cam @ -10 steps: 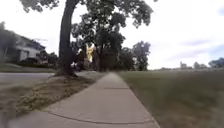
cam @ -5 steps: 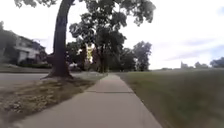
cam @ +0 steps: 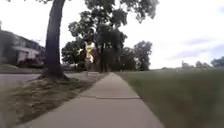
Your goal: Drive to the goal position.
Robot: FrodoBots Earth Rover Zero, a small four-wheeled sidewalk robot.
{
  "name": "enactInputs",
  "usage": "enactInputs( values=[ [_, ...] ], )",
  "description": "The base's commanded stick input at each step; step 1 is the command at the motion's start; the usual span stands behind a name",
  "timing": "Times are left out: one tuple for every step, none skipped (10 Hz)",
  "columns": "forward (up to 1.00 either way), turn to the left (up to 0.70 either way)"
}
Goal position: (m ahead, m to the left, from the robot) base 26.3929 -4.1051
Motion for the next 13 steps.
enactInputs(
  values=[
    [1.0, 0.0],
    [1.0, 0.0],
    [1.0, 0.0],
    [1.0, 0.0],
    [1.0, 0.0],
    [1.0, 0.0],
    [1.0, 0.0],
    [1.0, 0.0],
    [1.0, 0.0],
    [1.0, 0.0],
    [1.0, 0.0],
    [1.0, -0.02],
    [1.0, -0.06]
  ],
)
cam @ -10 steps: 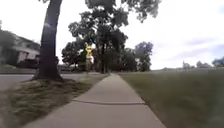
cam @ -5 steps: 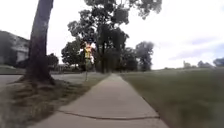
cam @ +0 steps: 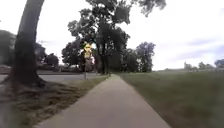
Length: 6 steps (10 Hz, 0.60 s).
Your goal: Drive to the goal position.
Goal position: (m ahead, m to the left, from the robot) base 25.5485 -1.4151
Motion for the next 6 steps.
enactInputs(
  values=[
    [1.0, -0.09],
    [1.0, -0.12],
    [1.0, -0.16],
    [1.0, 0.0],
    [1.0, 0.0],
    [1.0, 0.0]
  ],
)
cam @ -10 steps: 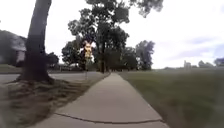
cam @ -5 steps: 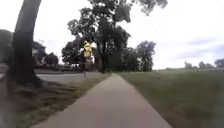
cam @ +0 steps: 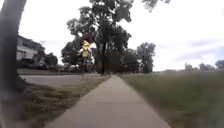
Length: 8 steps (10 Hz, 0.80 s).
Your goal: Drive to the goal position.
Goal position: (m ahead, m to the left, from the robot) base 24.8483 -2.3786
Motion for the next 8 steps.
enactInputs(
  values=[
    [1.0, 0.0],
    [1.0, 0.0],
    [1.0, 0.0],
    [1.0, 0.0],
    [1.0, 0.0],
    [1.0, 0.0],
    [1.0, 0.0],
    [1.0, 0.0]
  ],
)
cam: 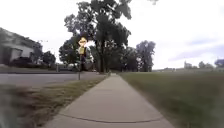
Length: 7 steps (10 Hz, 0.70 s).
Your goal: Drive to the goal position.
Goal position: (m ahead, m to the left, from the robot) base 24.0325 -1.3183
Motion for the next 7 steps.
enactInputs(
  values=[
    [1.0, 0.0],
    [1.0, 0.0],
    [1.0, 0.0],
    [1.0, 0.0],
    [1.0, 0.0],
    [1.0, 0.0],
    [1.0, 0.0]
  ],
)
